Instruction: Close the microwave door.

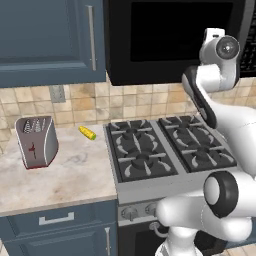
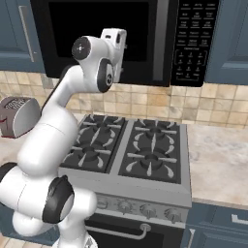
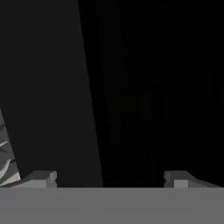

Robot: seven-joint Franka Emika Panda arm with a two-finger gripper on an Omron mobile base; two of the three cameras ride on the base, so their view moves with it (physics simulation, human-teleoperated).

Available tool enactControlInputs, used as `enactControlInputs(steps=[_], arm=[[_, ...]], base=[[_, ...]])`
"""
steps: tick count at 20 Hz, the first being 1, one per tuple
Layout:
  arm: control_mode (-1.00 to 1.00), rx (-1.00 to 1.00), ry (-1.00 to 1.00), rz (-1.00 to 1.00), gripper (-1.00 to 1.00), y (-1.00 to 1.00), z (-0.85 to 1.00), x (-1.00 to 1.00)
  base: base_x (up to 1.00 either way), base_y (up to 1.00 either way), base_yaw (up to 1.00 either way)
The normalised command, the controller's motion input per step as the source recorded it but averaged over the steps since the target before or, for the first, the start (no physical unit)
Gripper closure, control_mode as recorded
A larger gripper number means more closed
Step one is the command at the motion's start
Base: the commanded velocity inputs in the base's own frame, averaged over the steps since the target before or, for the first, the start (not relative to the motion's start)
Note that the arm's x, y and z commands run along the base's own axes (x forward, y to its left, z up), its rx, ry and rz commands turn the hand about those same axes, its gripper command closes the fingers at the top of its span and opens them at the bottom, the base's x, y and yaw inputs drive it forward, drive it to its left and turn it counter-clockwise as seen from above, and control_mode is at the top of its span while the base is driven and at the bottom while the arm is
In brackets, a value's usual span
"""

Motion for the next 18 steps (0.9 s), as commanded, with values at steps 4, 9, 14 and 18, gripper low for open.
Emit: enactControlInputs(steps=[4,9,14,18], arm=[[-1.0,0.11,0.0,0.01,-1.0,-0.08,0.0,0.13],[-1.0,0.05,0.0,0.0,-1.0,-0.05,0.0,0.06],[-1.0,0.04,0.0,0.0,-1.0,0.0,0.0,0.13],[-1.0,0.02,0.0,0.0,-1.0,-0.03,0.0,0.18]], base=[[0.0,0.0,0.0],[0.0,0.0,0.0],[0.0,0.0,0.0],[0.0,0.0,0.0]])
